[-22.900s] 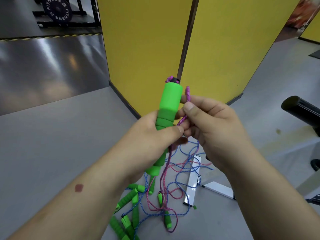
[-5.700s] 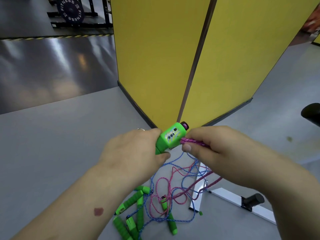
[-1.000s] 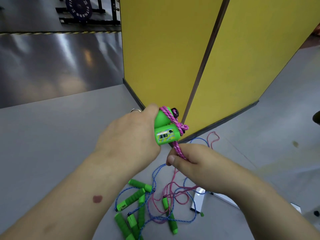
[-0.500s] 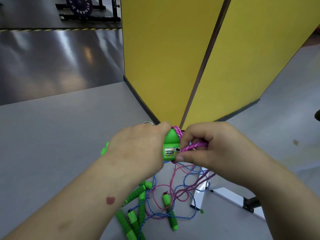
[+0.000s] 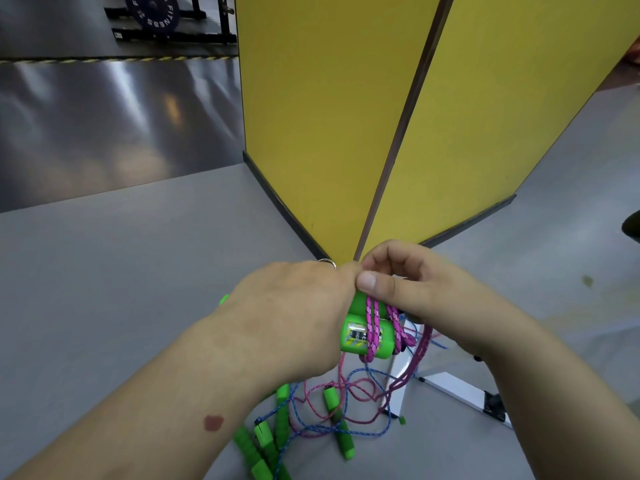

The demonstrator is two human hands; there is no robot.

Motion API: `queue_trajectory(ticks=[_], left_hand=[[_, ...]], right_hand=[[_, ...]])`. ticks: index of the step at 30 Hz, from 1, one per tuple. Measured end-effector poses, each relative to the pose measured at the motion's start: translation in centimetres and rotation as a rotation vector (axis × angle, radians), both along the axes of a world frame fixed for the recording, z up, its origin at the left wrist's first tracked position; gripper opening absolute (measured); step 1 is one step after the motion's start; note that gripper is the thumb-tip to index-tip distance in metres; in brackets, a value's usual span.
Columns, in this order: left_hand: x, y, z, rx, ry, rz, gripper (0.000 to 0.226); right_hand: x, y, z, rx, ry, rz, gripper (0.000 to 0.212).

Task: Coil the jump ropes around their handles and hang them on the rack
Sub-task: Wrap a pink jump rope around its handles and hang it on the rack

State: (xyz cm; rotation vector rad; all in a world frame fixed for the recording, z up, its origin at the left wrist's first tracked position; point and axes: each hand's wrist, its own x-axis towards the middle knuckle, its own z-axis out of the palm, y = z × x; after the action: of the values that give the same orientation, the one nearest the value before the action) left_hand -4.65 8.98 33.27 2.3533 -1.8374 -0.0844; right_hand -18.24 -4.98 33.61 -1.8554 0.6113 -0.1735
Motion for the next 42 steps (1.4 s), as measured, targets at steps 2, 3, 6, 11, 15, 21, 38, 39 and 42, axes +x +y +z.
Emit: queue_trajectory(ticks=[2,3,6,11,15,21,38,39,42], left_hand=[[-0.1,0.0,0.2,-0.029,-0.018,0.015,0.038],[-0.2,0.0,0.2,-0.049,-0.026,0.021,0.039],[-0.5,0.0,0.4,-0.095,-0.012,0.022,0.043],[0.4,0.3,1.8,-0.038,-0.017,0.008,0.038],[0.9,0.7,2.2,0.053,-0.053,0.053,0.027],[0.7,1.1,2.7,0.094,0.037,-0.043,0.031],[2.8,0.0,0.7,-0.124,0.126,0.348,0.023],[3.0,0.0,0.4,-0.128,0.118,0.371,0.023],[3.0,-0.2,-0.4,-0.127,0.110,0.416,0.021]], right_hand=[[0.1,0.3,-0.1,0.111,0.045,0.041,0.055],[0.1,0.3,-0.1,0.164,0.041,0.053,0.055],[0.0,0.2,0.3,0.201,-0.024,0.030,0.046],[-0.4,0.0,0.6,0.160,-0.123,-0.027,0.035],[-0.5,-0.4,0.3,0.131,-0.129,0.019,0.054],[-0.8,-1.4,-0.5,0.146,-0.188,0.039,0.069],[1.0,1.2,-2.1,-0.221,0.140,-0.084,0.031],[0.8,1.2,-1.9,-0.278,0.173,-0.033,0.030],[0.6,1.8,-0.7,-0.415,0.280,0.127,0.029]])
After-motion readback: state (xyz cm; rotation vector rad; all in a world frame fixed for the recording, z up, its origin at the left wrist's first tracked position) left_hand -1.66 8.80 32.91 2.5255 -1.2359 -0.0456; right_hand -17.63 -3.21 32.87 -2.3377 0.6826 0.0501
